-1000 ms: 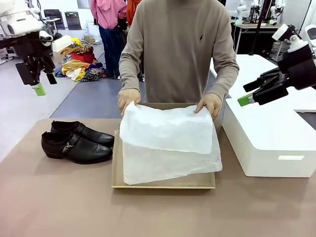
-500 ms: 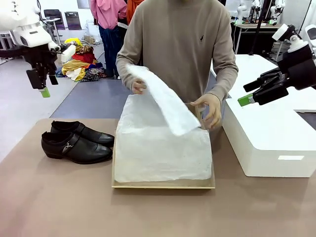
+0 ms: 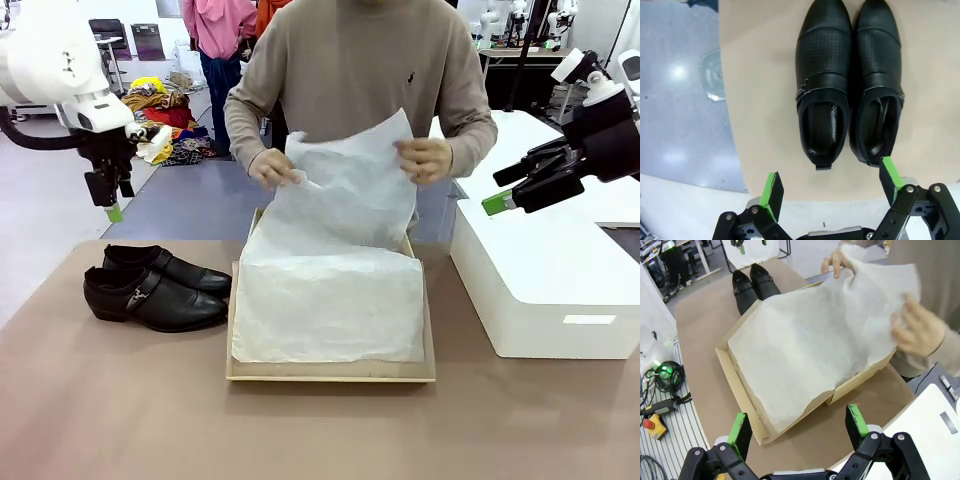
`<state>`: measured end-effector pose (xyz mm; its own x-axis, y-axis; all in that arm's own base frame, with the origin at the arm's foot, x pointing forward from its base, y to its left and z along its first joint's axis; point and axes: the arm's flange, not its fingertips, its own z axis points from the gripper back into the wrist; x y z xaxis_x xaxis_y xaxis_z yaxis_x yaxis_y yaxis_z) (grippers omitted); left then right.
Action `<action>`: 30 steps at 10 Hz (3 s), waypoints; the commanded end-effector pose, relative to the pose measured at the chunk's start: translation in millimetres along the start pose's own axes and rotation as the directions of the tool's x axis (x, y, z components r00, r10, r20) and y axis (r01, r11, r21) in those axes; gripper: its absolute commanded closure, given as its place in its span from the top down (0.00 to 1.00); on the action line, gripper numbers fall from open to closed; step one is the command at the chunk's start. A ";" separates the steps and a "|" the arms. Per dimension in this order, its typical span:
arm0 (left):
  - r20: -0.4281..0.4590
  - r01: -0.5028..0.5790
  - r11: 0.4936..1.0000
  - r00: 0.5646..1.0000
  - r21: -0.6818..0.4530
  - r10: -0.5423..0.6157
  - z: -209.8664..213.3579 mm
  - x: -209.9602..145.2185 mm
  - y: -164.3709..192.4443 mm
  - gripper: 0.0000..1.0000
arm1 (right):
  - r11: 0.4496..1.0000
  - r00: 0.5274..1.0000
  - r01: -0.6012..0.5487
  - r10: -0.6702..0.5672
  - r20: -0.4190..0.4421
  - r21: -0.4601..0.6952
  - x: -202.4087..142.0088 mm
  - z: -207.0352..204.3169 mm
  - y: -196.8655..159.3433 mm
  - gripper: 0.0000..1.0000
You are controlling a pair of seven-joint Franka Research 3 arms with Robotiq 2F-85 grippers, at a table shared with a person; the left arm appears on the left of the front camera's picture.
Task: Pack the shoes into the box.
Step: Place one shoe of the Shoes into the Shoes Box.
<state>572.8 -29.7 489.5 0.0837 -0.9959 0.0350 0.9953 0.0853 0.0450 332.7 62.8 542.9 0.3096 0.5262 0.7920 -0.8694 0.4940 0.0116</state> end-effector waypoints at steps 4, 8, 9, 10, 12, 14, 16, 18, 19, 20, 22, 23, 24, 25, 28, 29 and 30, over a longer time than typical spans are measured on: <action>0.027 0.063 0.998 0.998 -0.002 -0.063 -19.1 -12.4 -2.6 1.00 | 1.000 1.000 -0.025 0.025 0.019 0.012 0.5 -1.8 -3.7 1.00; -0.003 0.001 0.999 1.000 -0.035 -0.001 -23.6 -7.9 4.8 1.00 | 1.000 1.000 -0.025 0.025 0.019 0.012 0.5 -1.8 -3.7 1.00; -0.003 0.001 0.999 1.000 -0.035 -0.001 -23.6 -7.9 4.8 1.00 | 1.000 1.000 -0.025 0.025 0.019 0.012 0.5 -1.8 -3.7 1.00; -0.003 0.001 0.999 1.000 -0.035 -0.001 -23.6 -7.9 4.8 1.00 | 1.000 1.000 -0.025 0.025 0.019 0.012 0.5 -1.8 -3.7 1.00; -0.002 0.008 0.999 1.000 -0.051 -0.008 -31.8 -4.6 8.9 1.00 | 1.000 1.000 -0.025 0.025 0.019 0.012 0.5 -1.8 -3.7 1.00; 0.011 0.004 0.999 1.000 -0.048 -0.004 -40.4 -1.5 20.7 1.00 | 1.000 1.000 -0.025 0.025 0.019 0.012 0.5 -1.8 -3.7 1.00; -0.010 0.005 0.997 1.000 -0.073 -0.006 -52.1 2.3 35.5 1.00 | 1.000 1.000 -0.025 0.025 0.019 0.012 0.5 -1.8 -3.7 1.00; -0.015 -0.008 0.997 1.000 -0.074 0.007 -64.9 -0.1 45.5 1.00 | 1.000 1.000 -0.025 0.025 0.019 0.012 0.5 -1.8 -3.7 1.00; -0.014 -0.016 0.997 1.000 -0.077 0.015 -70.9 -1.3 48.5 1.00 | 1.000 1.000 -0.025 0.025 0.019 0.012 0.5 -1.8 -3.7 1.00; -0.007 -0.011 0.997 1.000 -0.079 0.011 -77.8 -2.2 51.6 1.00 | 1.000 1.000 -0.025 0.025 0.019 0.012 0.5 -1.8 -3.7 1.00; 0.002 0.022 0.996 1.000 -0.088 -0.022 -89.2 -5.4 57.9 1.00 | 1.000 1.000 -0.025 0.025 0.019 0.012 0.5 -1.8 -3.7 1.00; 0.003 0.019 0.994 1.000 -0.103 -0.019 -93.7 -6.8 59.8 1.00 | 1.000 1.000 -0.025 0.025 0.019 0.012 0.5 -1.8 -3.7 1.00; -0.001 0.019 0.994 1.000 -0.112 -0.019 -98.6 -8.7 60.8 1.00 | 1.000 1.000 -0.025 0.025 0.019 0.012 0.5 -1.8 -3.7 1.00; -0.010 0.017 0.994 1.000 -0.111 -0.018 -103.4 -11.2 63.3 1.00 | 1.000 1.000 -0.025 0.025 0.019 0.012 0.5 -1.8 -3.7 1.00; -0.017 0.035 0.993 0.999 -0.109 -0.037 -110.1 -13.3 71.9 1.00 | 1.000 1.000 -0.025 0.025 0.019 0.012 0.5 -1.8 -3.7 1.00; -0.025 0.034 0.994 0.999 -0.106 -0.037 -111.7 -13.9 74.3 1.00 | 1.000 1.000 -0.025 0.025 0.019 0.012 0.5 -1.8 -3.7 1.00; -0.031 0.034 0.994 0.999 -0.106 -0.037 -111.1 -13.9 77.1 1.00 | 1.000 1.000 -0.025 0.025 0.019 0.012 0.5 -1.8 -3.7 1.00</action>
<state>646.7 -15.5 379.6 0.0666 -0.9975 0.0223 0.9956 0.0650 -0.0671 332.8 62.7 542.7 0.3088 0.5283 0.7909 -0.8695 0.4938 0.0096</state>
